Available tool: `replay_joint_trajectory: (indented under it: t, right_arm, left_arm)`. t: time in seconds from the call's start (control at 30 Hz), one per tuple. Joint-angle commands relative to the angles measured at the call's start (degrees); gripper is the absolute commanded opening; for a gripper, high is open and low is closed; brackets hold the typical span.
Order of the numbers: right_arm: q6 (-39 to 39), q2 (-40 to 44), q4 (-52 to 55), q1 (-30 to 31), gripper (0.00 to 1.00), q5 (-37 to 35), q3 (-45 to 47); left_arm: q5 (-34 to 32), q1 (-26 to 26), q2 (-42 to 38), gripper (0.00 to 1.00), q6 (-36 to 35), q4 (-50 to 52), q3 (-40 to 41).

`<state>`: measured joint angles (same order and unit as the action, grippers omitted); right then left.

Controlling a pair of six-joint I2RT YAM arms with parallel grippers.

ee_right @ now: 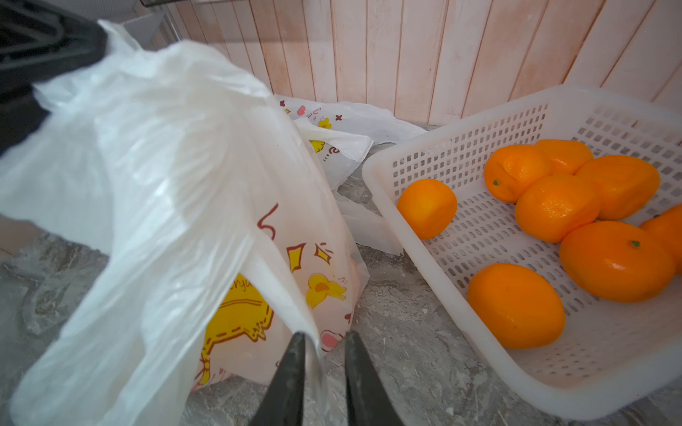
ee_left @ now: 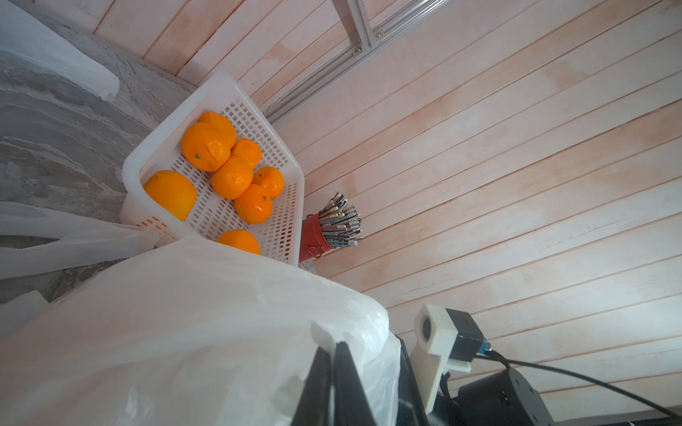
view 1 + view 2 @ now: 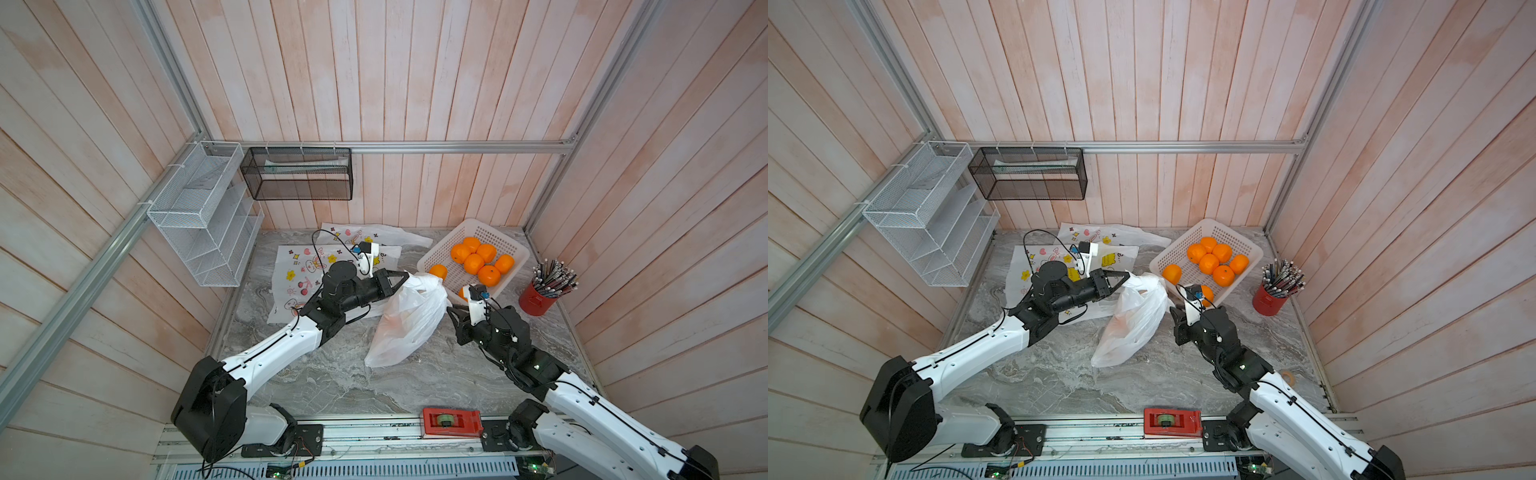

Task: Place the oranges into plastic bags & tie knots
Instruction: Tie the plastic bag at the center of the board.

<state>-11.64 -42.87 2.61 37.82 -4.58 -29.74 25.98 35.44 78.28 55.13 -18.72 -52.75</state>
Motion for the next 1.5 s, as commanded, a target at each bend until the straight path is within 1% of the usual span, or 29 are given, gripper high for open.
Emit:
replay_joint_trajectory:
  t: [0.0, 0.1, 0.17, 0.37, 0.47, 0.53, 0.57, 0.6, 0.67, 0.77, 0.83, 0.93, 1.07, 1.13, 1.23, 1.3, 1.47]
  right_arm:
    - [4.9, 1.9, 3.9, 0.2, 0.38, 2.8, -2.5]
    - [7.4, 1.6, 3.2, 0.2, 0.49, 3.9, -2.7]
    - [8.2, 0.4, 2.0, 0.1, 0.51, 4.1, -3.2]
    - [10.7, -6.6, -1.3, 0.2, 0.53, 4.2, -6.0]
    - [11.5, -8.8, -4.1, 0.1, 0.52, 4.5, -6.4]
    - [11.7, -9.8, -5.5, -0.2, 0.42, 5.3, -6.7]
    - [11.7, -10.1, -5.5, -0.3, 0.32, 5.5, -6.9]
    - [11.6, -10.4, -5.3, -0.4, 0.19, 5.3, -7.1]
    - [11.5, -10.2, -4.6, -0.4, 0.00, 4.5, -7.0]
    - [11.0, -9.4, -2.7, -0.6, 0.00, 1.3, -7.0]
    - [10.3, -9.0, -0.9, -0.8, 0.00, -2.2, -7.3]
    - [8.2, -8.5, 1.8, -0.9, 0.00, -9.3, -7.6]
    - [0.9, -9.2, 6.9, -2.1, 0.00, -20.2, -8.3]
    - [-4.0, -9.5, 9.0, -3.2, 0.00, -23.3, -8.3]
    - [-11.0, -9.6, 10.7, -5.2, 0.00, -25.5, -6.6]
    - [-13.9, -9.6, 10.9, -6.9, 0.00, -25.3, -5.1]
    - [-17.7, -8.9, 8.8, -10.2, 0.00, -25.4, -1.7]
  left_arm:
    - [-1.8, 0.2, -0.7, 0.01, -2.1, 1.0, -1.6]
    - [-2.2, 0.2, -1.0, 0.00, -2.6, 1.4, -1.7]
    - [-2.2, 0.2, -1.0, 0.00, -2.7, 1.6, -1.9]
    - [-2.0, 0.2, -1.2, 0.00, -3.0, 1.8, -1.9]
    - [-2.3, 0.1, -1.4, 0.00, -3.7, 1.8, -1.6]
    - [-2.5, 0.1, -1.7, 0.00, -4.3, 1.8, -1.6]
    - [-2.6, 0.2, -1.9, 0.00, -5.0, 1.8, -1.5]
    - [-3.1, 0.2, -2.2, 0.00, -5.6, 1.9, -1.4]
    - [-4.2, -0.1, -3.1, 0.00, -7.1, 2.1, -1.0]
    - [-5.4, -1.5, -4.8, 0.00, -8.9, 2.4, 0.2]
    - [-5.7, -3.1, -5.9, 0.00, -9.4, 3.0, 1.2]
    - [-6.4, -5.6, -7.3, 0.00, -10.3, 4.6, 2.9]
    - [-9.8, -7.6, -8.6, 0.00, -12.0, 8.1, 5.5]
    - [-10.3, -8.7, -9.1, 0.00, -11.7, 8.0, 7.6]
    - [-11.8, -9.4, -9.9, 0.00, -11.6, 8.5, 10.3]
    - [-12.9, -9.8, -10.2, 0.00, -12.1, 9.6, 11.6]
    - [-13.3, -11.6, -11.2, 0.00, -12.1, 10.0, 15.1]
